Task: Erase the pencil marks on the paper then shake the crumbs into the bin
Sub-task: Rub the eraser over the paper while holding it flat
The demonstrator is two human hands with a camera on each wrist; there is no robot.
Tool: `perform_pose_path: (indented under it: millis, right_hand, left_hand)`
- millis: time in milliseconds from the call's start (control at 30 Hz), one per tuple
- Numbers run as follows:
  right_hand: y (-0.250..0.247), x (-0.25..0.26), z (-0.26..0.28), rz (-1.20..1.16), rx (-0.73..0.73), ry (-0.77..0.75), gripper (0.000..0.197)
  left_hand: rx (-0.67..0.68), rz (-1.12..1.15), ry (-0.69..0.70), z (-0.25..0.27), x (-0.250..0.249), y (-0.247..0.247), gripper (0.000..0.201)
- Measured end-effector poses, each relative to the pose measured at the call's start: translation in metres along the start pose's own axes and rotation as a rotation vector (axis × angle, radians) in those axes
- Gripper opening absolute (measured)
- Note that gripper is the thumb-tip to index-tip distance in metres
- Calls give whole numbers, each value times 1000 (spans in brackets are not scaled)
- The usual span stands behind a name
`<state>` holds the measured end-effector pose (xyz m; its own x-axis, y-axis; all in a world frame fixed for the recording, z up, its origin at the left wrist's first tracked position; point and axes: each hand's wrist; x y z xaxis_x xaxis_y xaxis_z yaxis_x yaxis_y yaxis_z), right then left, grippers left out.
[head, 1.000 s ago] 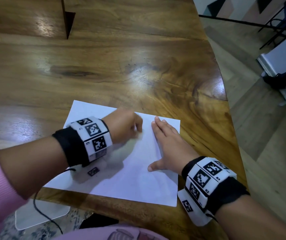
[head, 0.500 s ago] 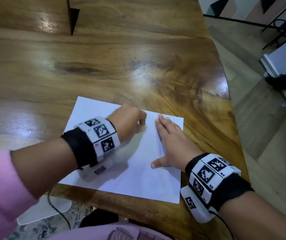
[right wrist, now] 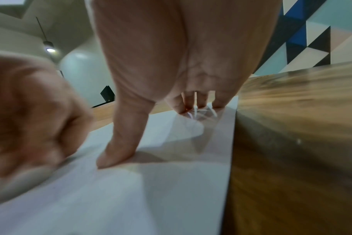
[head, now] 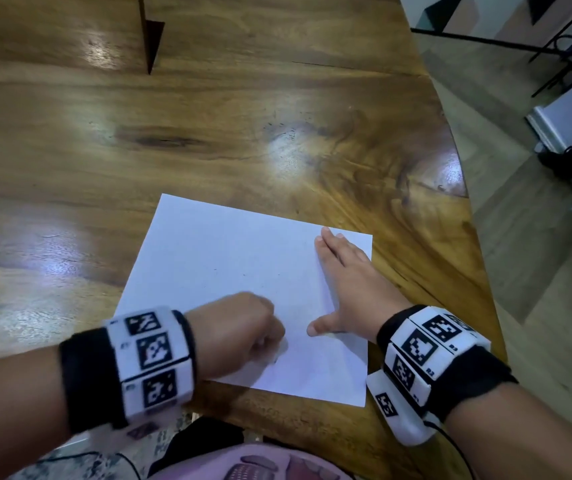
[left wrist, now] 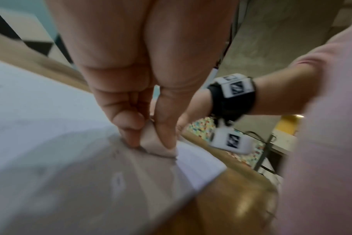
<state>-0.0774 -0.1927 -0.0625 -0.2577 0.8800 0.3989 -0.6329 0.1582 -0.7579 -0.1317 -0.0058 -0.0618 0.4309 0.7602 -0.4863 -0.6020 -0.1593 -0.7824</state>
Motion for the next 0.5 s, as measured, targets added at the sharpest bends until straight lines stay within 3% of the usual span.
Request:
perform_pose_path:
  millis: [67, 200, 267, 367, 433, 500]
  right_hand:
    - [0, 1, 0, 2, 4, 3, 128]
    - [0, 2, 0, 4, 5, 11, 128]
    - [0, 2, 1, 2, 7, 17, 127]
    - [-1, 3, 2, 0, 15, 25, 127]
    - [-1, 3, 2, 5, 16, 24, 127]
    - [-1, 4, 2, 20, 19, 22, 128]
  left_hand:
    - [10, -1, -11, 1, 5, 0, 10]
    - [-292, -16, -175, -27, 18, -21, 9]
    - [-334, 9, -188, -23, 18, -15, 11]
    - [-187, 68, -55, 9, 9, 5, 12]
    - [-64, 100, -37, 17, 9, 8, 12]
    - [-98, 77, -63, 6, 12, -3, 12]
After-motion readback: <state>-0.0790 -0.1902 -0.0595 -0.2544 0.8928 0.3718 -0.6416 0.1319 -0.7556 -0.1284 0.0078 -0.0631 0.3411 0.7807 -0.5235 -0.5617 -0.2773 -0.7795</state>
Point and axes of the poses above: each hand's wrist, its own z-axis away from the middle knuckle, its own y-axis out of the palm, x = y × z, and after that the axes turned 7 degrees about -z, right-handed
